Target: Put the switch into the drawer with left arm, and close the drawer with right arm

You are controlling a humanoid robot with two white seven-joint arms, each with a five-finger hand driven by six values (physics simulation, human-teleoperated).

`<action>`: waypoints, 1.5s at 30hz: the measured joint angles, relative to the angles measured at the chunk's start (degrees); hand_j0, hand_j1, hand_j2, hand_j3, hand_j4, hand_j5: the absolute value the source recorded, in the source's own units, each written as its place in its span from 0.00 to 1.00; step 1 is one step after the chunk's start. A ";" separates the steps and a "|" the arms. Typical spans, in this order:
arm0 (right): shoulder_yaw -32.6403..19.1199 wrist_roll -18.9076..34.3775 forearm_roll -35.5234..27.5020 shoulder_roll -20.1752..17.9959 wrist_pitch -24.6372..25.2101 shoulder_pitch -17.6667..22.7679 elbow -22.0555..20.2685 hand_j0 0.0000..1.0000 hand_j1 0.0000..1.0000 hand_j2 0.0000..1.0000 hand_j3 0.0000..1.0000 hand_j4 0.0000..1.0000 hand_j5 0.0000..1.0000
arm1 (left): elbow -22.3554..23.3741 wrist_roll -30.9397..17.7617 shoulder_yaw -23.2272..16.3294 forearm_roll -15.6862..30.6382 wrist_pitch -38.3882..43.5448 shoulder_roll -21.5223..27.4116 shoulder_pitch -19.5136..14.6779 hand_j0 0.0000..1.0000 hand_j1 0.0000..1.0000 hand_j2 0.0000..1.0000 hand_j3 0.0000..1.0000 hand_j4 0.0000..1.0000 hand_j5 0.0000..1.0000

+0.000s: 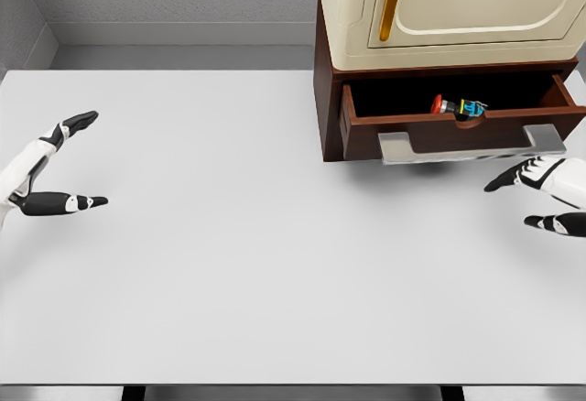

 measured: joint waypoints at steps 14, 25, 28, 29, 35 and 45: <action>0.56 -0.03 1.36 3.48 -0.02 -3.08 3.30 0.77 0.77 0.77 0.77 0.77 0.77 | 0.22 0.00 0.12 -0.06 0.00 -0.02 0.09 1.00 1.00 1.00 1.00 1.00 1.00; 6.07 0.01 1.62 6.83 -0.01 -9.84 4.26 0.77 0.77 0.77 0.77 0.77 0.77 | 1.12 0.00 1.01 -0.01 0.00 -0.02 0.26 1.00 1.00 1.00 1.00 1.00 1.00; 6.56 -0.05 1.56 6.53 0.00 -9.84 4.26 0.76 0.76 0.76 0.76 0.76 0.76 | 1.44 0.00 1.36 0.00 0.00 -0.02 0.26 1.00 1.00 1.00 1.00 1.00 1.00; 6.64 -0.06 1.55 6.50 0.01 -9.84 4.27 0.75 0.75 0.75 0.75 0.75 0.75 | 1.49 0.00 1.42 -0.01 0.00 -0.02 0.26 1.00 1.00 1.00 1.00 1.00 1.00; 6.92 -0.09 1.94 7.09 0.01 -10.02 4.82 0.74 0.74 0.74 0.74 0.74 0.74 | 1.60 0.00 1.53 0.02 0.00 -0.02 0.26 1.00 1.00 1.00 1.00 1.00 1.00; 8.12 -0.02 3.66 8.92 0.00 -12.48 7.63 0.76 0.76 0.76 0.76 0.76 0.76 | 1.70 0.00 1.57 -0.04 0.00 -0.02 0.17 1.00 1.00 1.00 1.00 1.00 1.00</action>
